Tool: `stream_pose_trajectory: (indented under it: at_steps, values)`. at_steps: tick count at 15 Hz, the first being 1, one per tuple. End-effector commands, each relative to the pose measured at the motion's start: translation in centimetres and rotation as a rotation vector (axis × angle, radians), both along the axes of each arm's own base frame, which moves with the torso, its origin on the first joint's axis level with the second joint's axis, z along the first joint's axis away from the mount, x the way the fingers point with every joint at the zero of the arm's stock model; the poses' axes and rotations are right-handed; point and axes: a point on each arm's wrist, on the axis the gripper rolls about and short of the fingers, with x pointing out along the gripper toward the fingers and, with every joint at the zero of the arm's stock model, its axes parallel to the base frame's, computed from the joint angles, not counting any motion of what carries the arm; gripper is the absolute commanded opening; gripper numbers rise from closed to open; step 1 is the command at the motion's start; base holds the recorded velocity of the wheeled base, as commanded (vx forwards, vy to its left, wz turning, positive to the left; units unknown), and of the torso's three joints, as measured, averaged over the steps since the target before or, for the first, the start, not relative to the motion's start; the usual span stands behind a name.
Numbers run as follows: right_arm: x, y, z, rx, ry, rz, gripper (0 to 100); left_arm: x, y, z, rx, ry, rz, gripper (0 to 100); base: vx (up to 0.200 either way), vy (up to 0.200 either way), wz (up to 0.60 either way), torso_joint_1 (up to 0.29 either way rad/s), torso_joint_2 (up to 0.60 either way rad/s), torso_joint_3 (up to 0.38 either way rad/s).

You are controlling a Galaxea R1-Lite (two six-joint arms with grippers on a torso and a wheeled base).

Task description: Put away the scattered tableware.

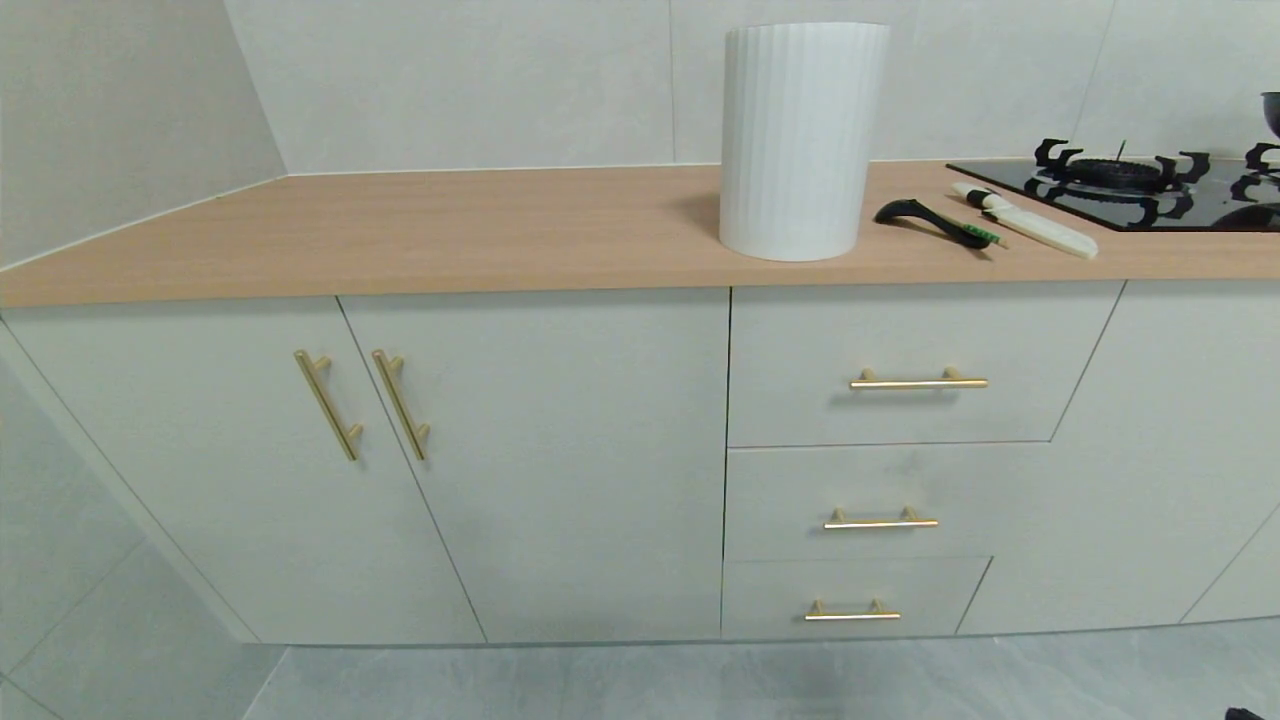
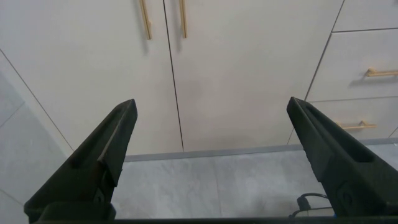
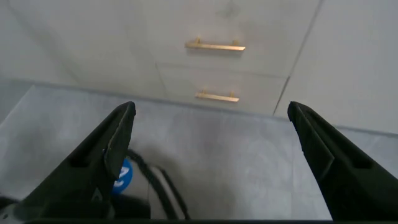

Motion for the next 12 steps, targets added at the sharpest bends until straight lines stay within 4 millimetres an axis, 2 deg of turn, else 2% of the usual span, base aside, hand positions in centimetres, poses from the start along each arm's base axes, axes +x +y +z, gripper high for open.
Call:
stream_pose_trajectory:
  at_steps: [1, 4, 5, 8, 9, 10, 12]
  values:
    - [5.0, 1.0, 1.1, -0.018, 0.154, 0.078, 100, 0.0, 0.0, 0.0, 0.000, 0.002, -0.001, 100, 0.000, 0.000, 0.00, 0.000, 0.00, 0.000]
    - [9.9, 2.1, 0.7, -0.032, 0.218, 0.105, 100, 0.0, 0.0, 0.0, 0.000, 0.002, -0.001, 100, 0.000, 0.000, 0.00, 0.000, 0.00, 0.000]
    - [12.5, 2.6, 0.4, -0.036, 0.244, 0.104, 100, 0.0, 0.0, 0.0, 0.000, 0.002, -0.001, 100, 0.000, 0.000, 0.00, 0.000, 0.00, 0.000]
    - [18.3, 3.6, -1.0, -0.044, 0.269, 0.099, 100, 0.0, 0.0, 0.0, 0.000, 0.002, -0.001, 100, 0.000, 0.000, 0.00, 0.000, 0.00, 0.000]
    - [19.1, 3.7, -1.2, -0.044, 0.269, 0.099, 100, 0.0, 0.0, 0.0, 0.000, 0.002, -0.001, 100, 0.000, 0.000, 0.00, 0.000, 0.00, 0.000]
    - [20.9, 4.0, -1.8, -0.053, 0.271, 0.104, 100, 0.0, 0.0, 0.0, 0.000, 0.002, -0.001, 100, 0.000, 0.000, 0.00, 0.000, 0.00, 0.000]
    - [22.6, 4.3, -2.5, -0.077, 0.278, 0.089, 100, 0.0, 0.0, 0.0, 0.000, 0.002, -0.001, 100, 0.000, 0.000, 0.00, 0.000, 0.00, 0.000]
